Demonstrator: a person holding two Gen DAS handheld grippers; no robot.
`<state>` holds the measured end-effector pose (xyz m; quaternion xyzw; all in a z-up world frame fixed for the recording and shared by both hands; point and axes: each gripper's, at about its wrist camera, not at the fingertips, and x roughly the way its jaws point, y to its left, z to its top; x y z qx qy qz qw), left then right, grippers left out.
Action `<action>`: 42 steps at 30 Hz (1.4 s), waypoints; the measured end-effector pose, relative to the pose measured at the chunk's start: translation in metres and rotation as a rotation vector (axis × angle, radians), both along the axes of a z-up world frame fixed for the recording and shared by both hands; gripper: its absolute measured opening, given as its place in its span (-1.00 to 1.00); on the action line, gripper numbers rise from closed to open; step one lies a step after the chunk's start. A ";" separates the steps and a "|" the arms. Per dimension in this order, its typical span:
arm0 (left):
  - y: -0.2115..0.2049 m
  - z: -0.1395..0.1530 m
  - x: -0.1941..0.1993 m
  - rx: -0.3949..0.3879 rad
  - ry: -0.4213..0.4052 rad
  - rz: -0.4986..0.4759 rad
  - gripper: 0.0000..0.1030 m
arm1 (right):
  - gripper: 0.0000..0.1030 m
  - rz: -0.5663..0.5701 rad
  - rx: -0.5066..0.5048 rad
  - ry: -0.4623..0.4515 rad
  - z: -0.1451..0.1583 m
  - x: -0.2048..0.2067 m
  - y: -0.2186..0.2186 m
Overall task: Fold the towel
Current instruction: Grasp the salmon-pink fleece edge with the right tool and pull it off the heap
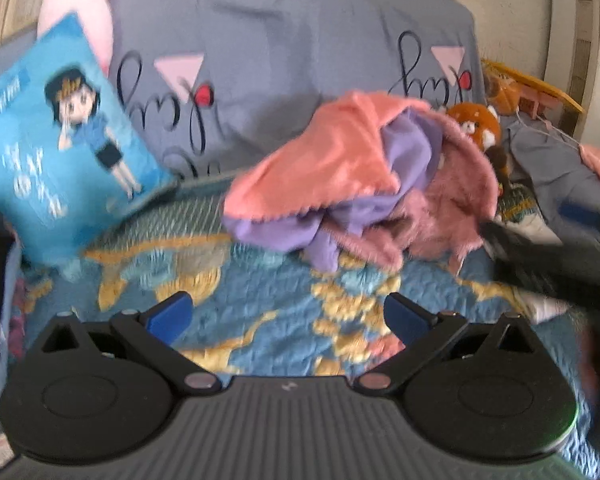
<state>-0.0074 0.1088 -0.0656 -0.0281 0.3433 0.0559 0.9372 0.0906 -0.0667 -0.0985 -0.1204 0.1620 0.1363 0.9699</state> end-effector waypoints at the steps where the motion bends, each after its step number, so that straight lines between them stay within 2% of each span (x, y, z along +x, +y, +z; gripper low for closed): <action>1: 0.006 -0.005 -0.001 -0.014 0.011 0.014 0.99 | 0.83 0.037 -0.030 -0.013 -0.004 0.012 0.011; 3: 0.011 -0.008 -0.002 -0.014 0.012 0.032 0.99 | 0.71 0.082 -0.105 -0.045 -0.014 0.033 0.031; 4: 0.014 -0.010 -0.002 -0.015 0.012 0.041 0.99 | 0.56 0.095 -0.154 -0.064 -0.020 0.043 0.041; 6: 0.019 -0.013 -0.002 -0.015 0.014 0.059 0.99 | 0.44 0.122 -0.251 -0.101 -0.032 0.062 0.060; 7: 0.022 -0.014 -0.002 -0.015 0.014 0.068 0.99 | 0.30 0.125 -0.303 -0.108 -0.038 0.071 0.068; 8: 0.024 -0.016 -0.002 -0.016 0.015 0.077 0.99 | 0.06 0.126 -0.342 -0.096 -0.044 0.080 0.074; 9: 0.027 -0.017 -0.002 -0.016 0.015 0.086 0.99 | -0.08 0.132 -0.370 -0.076 -0.049 0.089 0.078; 10: 0.030 -0.018 -0.002 -0.016 0.016 0.096 0.99 | -0.40 0.137 -0.393 -0.051 -0.053 0.096 0.081; 11: 0.032 -0.020 -0.002 -0.016 0.017 0.105 0.99 | -0.85 0.142 -0.411 -0.021 -0.055 0.102 0.083; 13: 0.033 -0.021 0.000 -0.018 0.020 0.106 0.99 | -0.89 0.155 -0.424 -0.014 -0.053 0.101 0.085; 18: 0.027 -0.019 0.003 -0.018 0.010 0.097 0.99 | -0.93 0.232 -0.373 -0.103 -0.034 0.053 0.077; 22: 0.031 -0.018 0.001 -0.033 -0.003 0.119 0.99 | -0.93 0.312 -0.310 -0.114 -0.019 -0.011 0.069; 35: 0.044 -0.017 -0.042 -0.013 -0.006 0.240 0.99 | -0.93 0.609 -0.432 0.291 -0.081 -0.220 -0.013; 37: 0.040 -0.018 -0.052 -0.006 -0.008 0.241 0.99 | -0.93 0.609 -0.421 0.322 -0.083 -0.234 -0.025; 42: 0.030 -0.020 -0.076 0.010 -0.010 0.244 0.99 | -0.93 0.654 -0.277 0.399 -0.065 -0.239 -0.045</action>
